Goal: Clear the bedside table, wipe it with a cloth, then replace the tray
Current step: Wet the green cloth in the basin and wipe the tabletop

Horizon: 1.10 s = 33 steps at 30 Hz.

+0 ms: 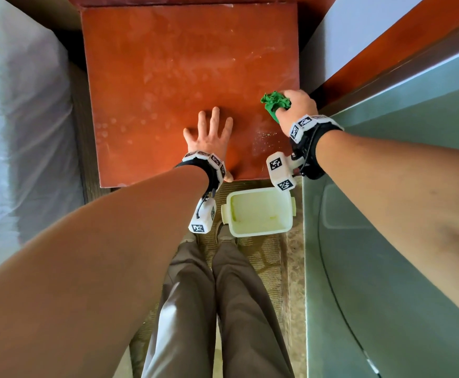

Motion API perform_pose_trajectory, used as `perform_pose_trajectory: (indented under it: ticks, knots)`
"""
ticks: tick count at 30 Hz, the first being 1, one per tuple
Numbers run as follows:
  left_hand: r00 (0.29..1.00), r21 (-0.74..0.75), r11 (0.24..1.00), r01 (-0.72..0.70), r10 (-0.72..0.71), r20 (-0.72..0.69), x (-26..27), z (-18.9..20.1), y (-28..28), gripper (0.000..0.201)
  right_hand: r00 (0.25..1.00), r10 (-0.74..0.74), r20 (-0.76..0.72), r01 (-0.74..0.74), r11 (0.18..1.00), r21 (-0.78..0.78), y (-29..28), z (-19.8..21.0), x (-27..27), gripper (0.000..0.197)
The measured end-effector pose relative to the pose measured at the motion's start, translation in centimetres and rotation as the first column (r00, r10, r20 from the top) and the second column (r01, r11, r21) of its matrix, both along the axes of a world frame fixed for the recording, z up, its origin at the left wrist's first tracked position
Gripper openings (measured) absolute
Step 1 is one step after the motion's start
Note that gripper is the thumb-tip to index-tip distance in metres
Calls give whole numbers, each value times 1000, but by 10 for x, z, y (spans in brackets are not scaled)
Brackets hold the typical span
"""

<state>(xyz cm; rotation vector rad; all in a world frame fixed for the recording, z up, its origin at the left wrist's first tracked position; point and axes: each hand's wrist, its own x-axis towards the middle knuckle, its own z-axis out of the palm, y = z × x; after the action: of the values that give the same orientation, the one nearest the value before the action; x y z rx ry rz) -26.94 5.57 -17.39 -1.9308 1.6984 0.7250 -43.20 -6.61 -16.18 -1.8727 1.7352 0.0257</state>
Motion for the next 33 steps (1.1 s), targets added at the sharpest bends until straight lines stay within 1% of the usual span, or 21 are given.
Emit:
perform_pose_trajectory:
  ticks: [3, 5, 8, 10, 15, 16, 17, 18, 19, 21, 22, 23, 25, 27, 29, 31, 33]
  knots:
    - [1000, 9, 1000, -3, 3, 13, -1, 0, -2, 152, 988, 153, -17, -152, 988, 33, 1, -4, 2, 43]
    - [1000, 13, 1000, -9, 9, 14, -2, 2, -2, 153, 960, 282, -5, -281, 959, 32, 7, -4, 2, 41]
    - [1000, 11, 1000, -21, 20, 17, -3, 2, -2, 152, 894, 447, 20, -448, 893, 45, 23, -2, -1, 41]
    - [999, 19, 999, -26, 26, 21, -4, 3, -2, 153, 830, 558, 7, -557, 828, 68, 37, -2, -5, 45]
    - [1000, 21, 999, -28, 28, 15, -4, 4, -3, 153, 697, 714, -63, -695, 695, 186, 60, 1, -16, 47]
    - [1000, 19, 999, -29, 28, 14, -3, 4, -4, 153, 687, 724, -61, -701, 682, 210, 62, 0, -17, 45]
    - [1000, 18, 999, -28, 28, 14, -2, 4, -3, 153, 701, 711, -48, -686, 692, 224, 63, 0, -18, 44]
    - [1000, 20, 999, -27, 27, 13, -2, 3, -3, 153, 742, 670, -26, -650, 727, 222, 64, 0, -19, 43]
    - [1000, 23, 999, -26, 25, 11, -2, 3, -3, 153, 801, 599, 3, -588, 785, 194, 63, 0, -20, 42]
    - [1000, 26, 999, -22, 22, 8, -2, 3, -3, 152, 920, 388, 61, -392, 917, 70, 55, 0, -23, 41]
    - [1000, 25, 999, -21, 21, 8, -2, 2, -3, 152, 958, 277, 77, -278, 961, 1, 47, 1, -24, 39]
    - [1000, 22, 1000, -22, 21, 7, -2, 2, -3, 152, 979, 187, 82, -184, 982, -49, 37, 2, -24, 38]
    - [1000, 14, 1000, -23, 23, 3, -1, 2, -2, 151, 993, 88, 75, -81, 992, -96, 17, 3, -26, 38]
    - [1000, 9, 1000, -23, 23, -1, -1, 1, -2, 151, 998, 49, 44, -44, 994, -102, -1, 1, -27, 41]
    - [1000, 5, 1000, -23, 23, 0, -1, 0, -2, 151, 998, 55, 10, -54, 996, -72, -11, -3, -26, 43]
    - [1000, 4, 1000, -25, 25, 1, -1, 0, -2, 152, 996, 91, -5, -92, 995, -44, -10, -6, -25, 45]
    - [1000, 8, 1000, -27, 27, -2, -2, 0, -2, 153, 986, 165, 5, -164, 985, -50, 0, -8, -28, 45]
